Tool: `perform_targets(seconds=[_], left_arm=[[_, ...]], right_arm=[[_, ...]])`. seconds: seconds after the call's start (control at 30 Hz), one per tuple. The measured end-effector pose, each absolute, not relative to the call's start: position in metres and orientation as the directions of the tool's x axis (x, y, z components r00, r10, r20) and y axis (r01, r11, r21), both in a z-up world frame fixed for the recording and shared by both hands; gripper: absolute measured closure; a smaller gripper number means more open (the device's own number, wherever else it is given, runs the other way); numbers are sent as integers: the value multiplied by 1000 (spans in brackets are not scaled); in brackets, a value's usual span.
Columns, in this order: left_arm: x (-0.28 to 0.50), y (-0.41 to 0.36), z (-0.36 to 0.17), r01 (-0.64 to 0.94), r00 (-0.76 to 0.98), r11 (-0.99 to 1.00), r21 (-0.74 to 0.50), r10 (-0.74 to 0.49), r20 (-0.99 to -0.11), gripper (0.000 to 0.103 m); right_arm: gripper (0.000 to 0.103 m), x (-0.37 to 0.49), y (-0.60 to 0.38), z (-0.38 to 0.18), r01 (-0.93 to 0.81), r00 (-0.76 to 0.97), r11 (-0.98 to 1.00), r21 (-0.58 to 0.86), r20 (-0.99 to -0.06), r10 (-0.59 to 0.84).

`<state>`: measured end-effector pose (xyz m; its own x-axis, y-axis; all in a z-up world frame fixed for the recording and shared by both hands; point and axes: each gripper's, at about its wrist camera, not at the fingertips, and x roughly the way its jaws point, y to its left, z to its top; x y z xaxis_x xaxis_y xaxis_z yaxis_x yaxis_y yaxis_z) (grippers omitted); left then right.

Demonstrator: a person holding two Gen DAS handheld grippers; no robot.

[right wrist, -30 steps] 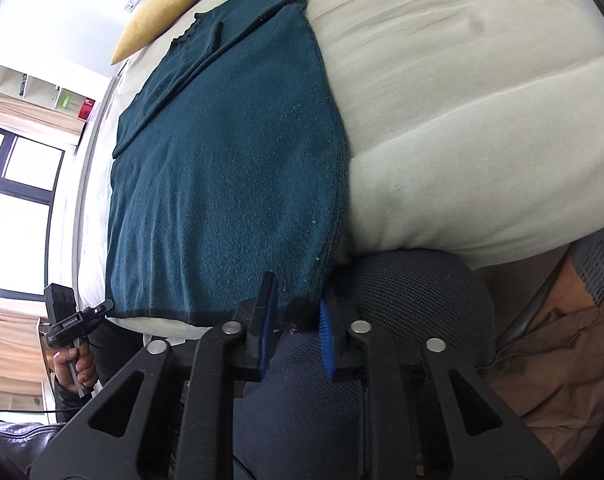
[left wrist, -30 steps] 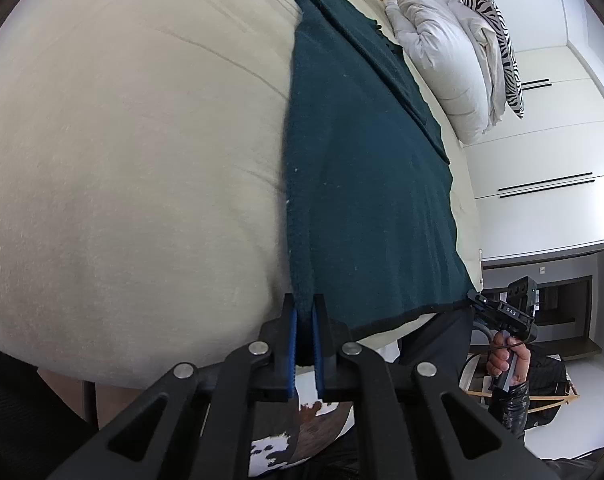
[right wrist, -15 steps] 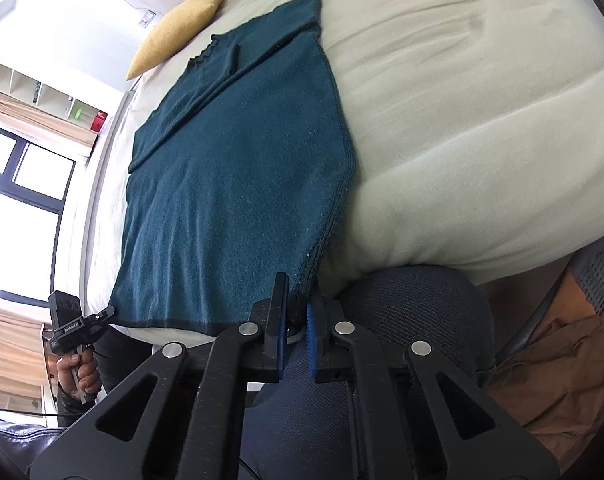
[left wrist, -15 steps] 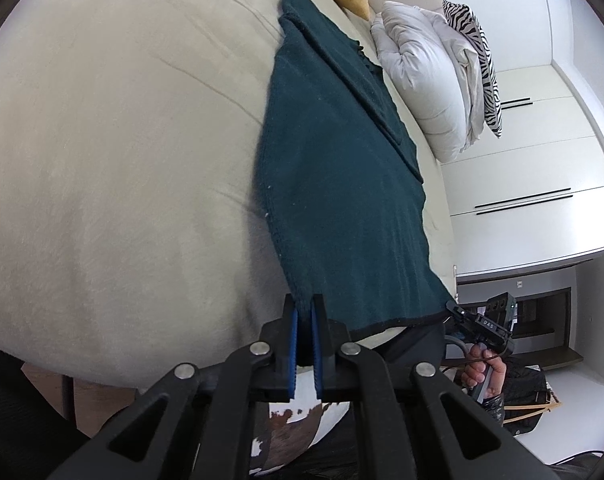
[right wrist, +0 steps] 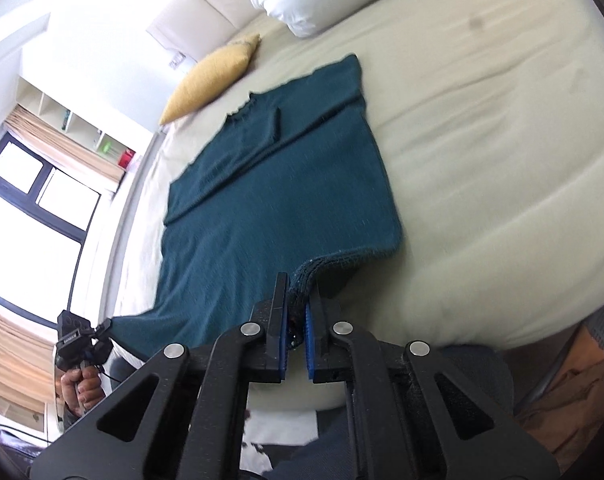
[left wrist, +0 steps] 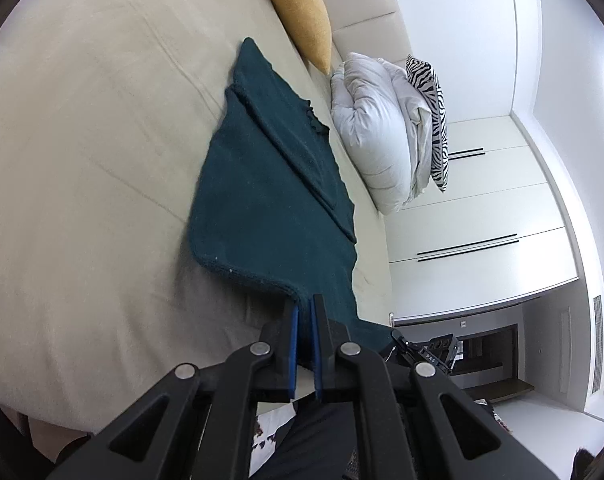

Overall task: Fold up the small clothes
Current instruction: 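Lift the hem with both grippers and fold it toward the collar, then release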

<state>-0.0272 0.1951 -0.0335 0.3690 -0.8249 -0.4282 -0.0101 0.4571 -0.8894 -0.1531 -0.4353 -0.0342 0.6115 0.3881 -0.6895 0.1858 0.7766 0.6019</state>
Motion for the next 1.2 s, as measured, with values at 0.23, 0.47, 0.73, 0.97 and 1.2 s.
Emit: perform_targets(seconds=[0.23, 0.47, 0.73, 0.97, 1.2], left_arm=[[7, 200, -11, 14, 418, 418, -908, -828, -375, 97], [55, 206, 0, 3, 475, 386, -923, -812, -338, 97], [124, 202, 4, -13, 518, 386, -922, -787, -336, 97], [190, 190, -4, -30, 527, 417, -908, -765, -369, 97], [248, 185, -19, -61, 546, 421, -905, -745, -383, 97]], right_arm=[[98, -113, -448, -10, 167, 715, 716, 678, -583, 385], [98, -57, -465, 7, 161, 775, 692, 704, -524, 353], [98, 25, -472, 19, 185, 789, 740, 646, -547, 280], [98, 104, -479, 2, 224, 774, 768, 600, -588, 233], [98, 179, -492, -28, 277, 758, 758, 590, -619, 206]])
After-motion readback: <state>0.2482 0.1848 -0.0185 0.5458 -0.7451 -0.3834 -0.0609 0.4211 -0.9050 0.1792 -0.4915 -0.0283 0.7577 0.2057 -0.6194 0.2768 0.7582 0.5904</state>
